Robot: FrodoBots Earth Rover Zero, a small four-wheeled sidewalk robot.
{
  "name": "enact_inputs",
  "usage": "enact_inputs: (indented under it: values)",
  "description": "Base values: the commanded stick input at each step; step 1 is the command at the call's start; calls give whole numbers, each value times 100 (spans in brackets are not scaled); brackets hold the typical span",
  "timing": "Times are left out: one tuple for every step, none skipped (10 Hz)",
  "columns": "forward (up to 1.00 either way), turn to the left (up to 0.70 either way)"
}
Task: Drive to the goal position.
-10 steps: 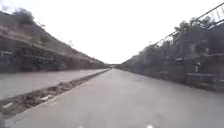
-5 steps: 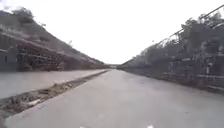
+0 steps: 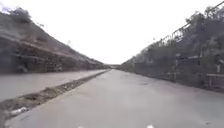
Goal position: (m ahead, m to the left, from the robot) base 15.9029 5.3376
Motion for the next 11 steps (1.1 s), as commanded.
enact_inputs:
  values:
    - [70, 0]
    - [70, 0]
    - [70, 0]
    - [70, 0]
    - [70, 0]
    - [70, 0]
    - [70, 0]
    - [70, 0]
    - [70, 0]
    - [70, 0]
    - [70, 0]
